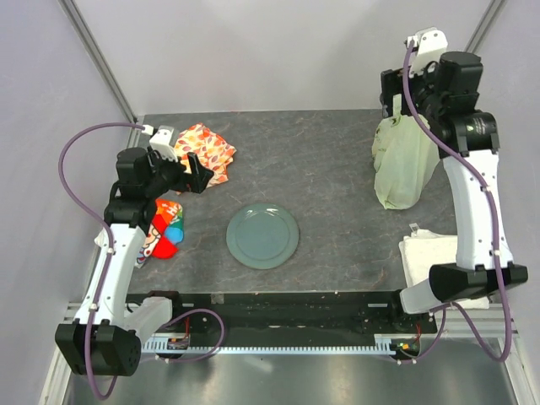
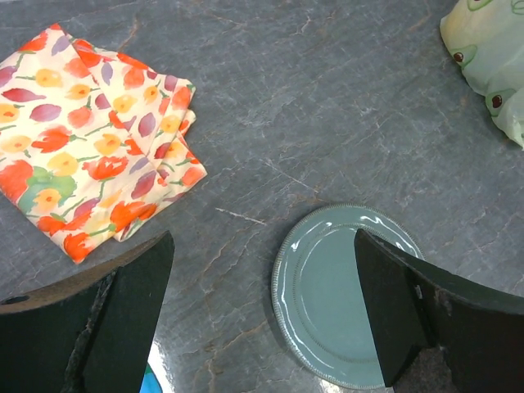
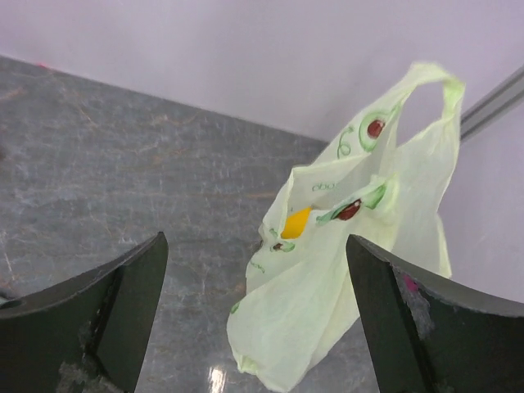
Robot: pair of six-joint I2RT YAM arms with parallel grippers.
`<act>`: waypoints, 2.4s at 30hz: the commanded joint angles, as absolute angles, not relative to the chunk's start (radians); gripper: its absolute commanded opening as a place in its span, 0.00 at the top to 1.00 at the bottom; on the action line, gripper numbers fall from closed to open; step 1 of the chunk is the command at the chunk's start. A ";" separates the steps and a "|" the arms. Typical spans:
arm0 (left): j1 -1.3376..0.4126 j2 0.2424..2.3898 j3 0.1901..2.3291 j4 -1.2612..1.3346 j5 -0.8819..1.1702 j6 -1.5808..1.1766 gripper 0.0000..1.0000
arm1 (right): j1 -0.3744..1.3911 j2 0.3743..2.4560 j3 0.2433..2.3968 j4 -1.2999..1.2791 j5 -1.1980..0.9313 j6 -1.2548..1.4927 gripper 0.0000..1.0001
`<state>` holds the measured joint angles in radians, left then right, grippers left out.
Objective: Take the fake fruits out of the plastic bag
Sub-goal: Adjust the plastic bag at the center of the board.
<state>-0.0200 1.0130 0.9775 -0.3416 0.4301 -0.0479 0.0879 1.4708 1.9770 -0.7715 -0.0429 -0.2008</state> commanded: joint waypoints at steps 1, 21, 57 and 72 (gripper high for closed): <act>-0.026 0.989 0.993 -0.328 0.468 -0.072 0.02 | 0.089 1.505 1.933 -0.749 0.095 -0.123 0.02; -0.330 1.403 1.023 -0.541 0.565 0.274 0.66 | 0.048 1.710 1.970 -0.612 0.575 -0.092 0.05; -0.250 1.268 1.317 -0.477 0.420 0.009 0.38 | 0.376 1.667 1.516 -0.236 0.360 -0.402 1.00; -0.249 2.063 2.254 -0.541 0.554 -0.090 0.11 | 0.353 1.835 1.979 -0.282 0.186 -0.347 1.00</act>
<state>-0.2523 1.8519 2.0319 -0.5213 0.4854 -0.0135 0.3252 1.8637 1.9202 -0.2871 0.2676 -0.3729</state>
